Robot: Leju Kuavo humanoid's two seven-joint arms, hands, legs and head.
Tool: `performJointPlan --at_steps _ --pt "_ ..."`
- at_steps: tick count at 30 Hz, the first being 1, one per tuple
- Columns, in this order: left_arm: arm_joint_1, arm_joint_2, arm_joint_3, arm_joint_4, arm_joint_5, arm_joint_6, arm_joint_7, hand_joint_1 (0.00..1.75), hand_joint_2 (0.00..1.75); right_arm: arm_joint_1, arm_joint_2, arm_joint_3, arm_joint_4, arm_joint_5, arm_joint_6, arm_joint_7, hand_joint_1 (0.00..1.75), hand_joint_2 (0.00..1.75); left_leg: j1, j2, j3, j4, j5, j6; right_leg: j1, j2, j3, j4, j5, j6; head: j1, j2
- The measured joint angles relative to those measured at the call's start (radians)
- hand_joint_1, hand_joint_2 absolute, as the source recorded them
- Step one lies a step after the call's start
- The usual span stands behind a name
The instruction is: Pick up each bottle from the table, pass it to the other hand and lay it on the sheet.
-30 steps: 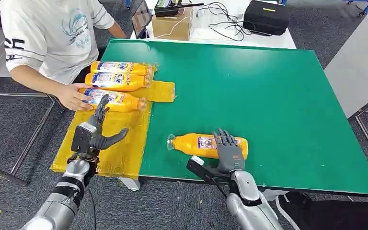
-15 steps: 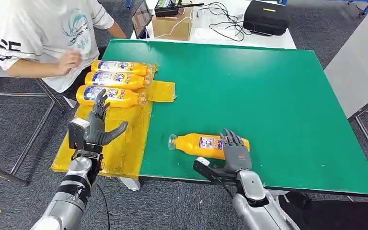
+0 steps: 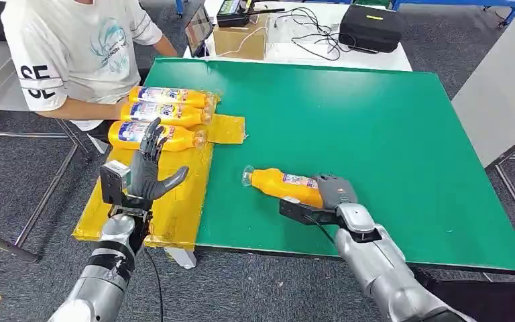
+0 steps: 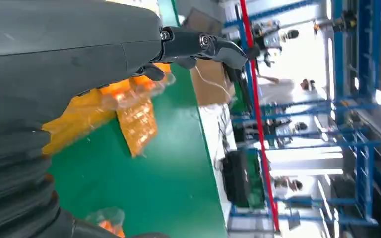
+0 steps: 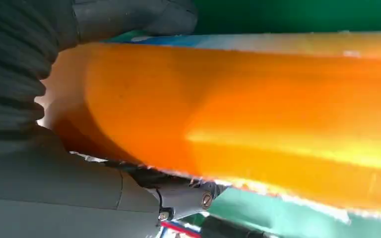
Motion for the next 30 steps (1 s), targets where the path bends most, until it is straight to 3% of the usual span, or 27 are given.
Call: performJointPlan --at_steps 6,11,17,21,30 --pt "-0.035 0.004 0.000 0.040 -0.001 -0.030 0.003 0.00 1.75 -0.077 0.000 0.001 0.089 -0.091 0.081 -0.132 1.75 1.75 0.000 0.000 0.004 0.000 0.000 0.000 0.000 0.000 0.004 0.000 0.000 0.000 0.000 0.000" --pt "-0.048 0.004 -0.009 0.071 -0.023 0.025 0.044 0.00 1.75 -0.053 0.047 -0.057 0.086 -0.305 -0.095 -0.257 1.75 1.75 0.000 0.005 0.003 0.000 -0.001 0.000 0.000 0.004 0.003 0.000 0.002 0.000 0.000 0.000" --pt "-0.052 -0.006 -0.058 0.082 -0.042 0.093 0.070 0.00 1.75 0.063 0.164 -0.108 -0.063 -0.556 -0.328 -0.400 1.75 1.75 0.002 0.004 -0.005 0.000 0.000 -0.002 0.003 0.004 -0.005 0.001 0.001 0.000 0.000 0.000" --pt "-0.063 -0.009 -0.085 0.093 -0.040 0.102 0.081 0.00 1.75 0.107 0.214 -0.109 -0.149 -0.605 -0.362 -0.418 1.75 1.75 0.002 0.004 -0.007 0.000 0.000 -0.002 0.003 0.004 -0.007 0.001 0.000 -0.001 0.000 0.000" --pt "-0.068 -0.009 -0.101 0.105 -0.029 0.105 0.088 0.00 1.75 0.144 0.233 -0.109 -0.217 -0.652 -0.378 -0.441 1.75 1.75 0.001 0.004 -0.010 0.000 -0.001 -0.002 0.002 0.004 -0.009 0.000 0.000 0.000 0.000 0.000"
